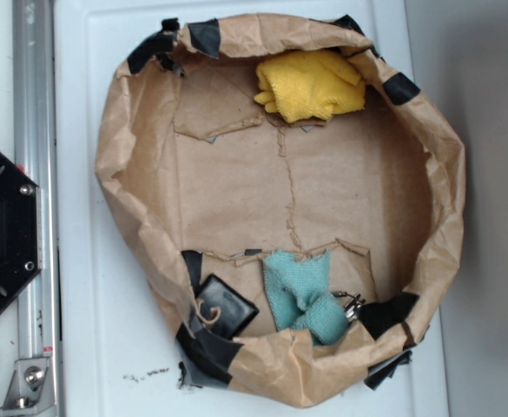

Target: Grab the yellow cloth.

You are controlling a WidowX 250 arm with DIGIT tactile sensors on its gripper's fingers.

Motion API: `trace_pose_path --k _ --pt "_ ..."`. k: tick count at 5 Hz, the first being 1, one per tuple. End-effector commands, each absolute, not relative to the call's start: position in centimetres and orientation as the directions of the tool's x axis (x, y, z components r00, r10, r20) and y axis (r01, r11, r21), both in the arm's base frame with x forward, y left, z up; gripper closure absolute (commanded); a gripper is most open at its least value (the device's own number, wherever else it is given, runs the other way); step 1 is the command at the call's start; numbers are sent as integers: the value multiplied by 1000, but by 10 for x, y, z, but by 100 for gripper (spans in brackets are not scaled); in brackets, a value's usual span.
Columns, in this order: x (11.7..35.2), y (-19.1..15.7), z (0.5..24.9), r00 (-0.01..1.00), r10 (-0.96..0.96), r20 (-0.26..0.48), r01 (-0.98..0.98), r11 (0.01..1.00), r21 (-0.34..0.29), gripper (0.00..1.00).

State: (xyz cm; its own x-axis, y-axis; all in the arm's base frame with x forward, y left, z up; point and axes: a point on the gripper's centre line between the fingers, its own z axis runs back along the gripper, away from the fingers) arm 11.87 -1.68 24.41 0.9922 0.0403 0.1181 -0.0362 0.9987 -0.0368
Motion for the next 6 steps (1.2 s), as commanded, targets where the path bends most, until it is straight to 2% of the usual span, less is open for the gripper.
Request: trace_pose_path --k 1,2,3,4,5,6 --pt "119 -17 244 992 40 118 -36 999 -37 0" --pt "169 -1 213 950 289 115 -282 957 -74 0" --pt "206 9 186 880 440 180 -440 897 -40 0" --pt "240 19 145 815 526 243 -546 838 16 0" --pt "262 35 113 848 488 206 -507 860 51 0" --pt "284 41 78 929 349 122 -359 931 70 0"
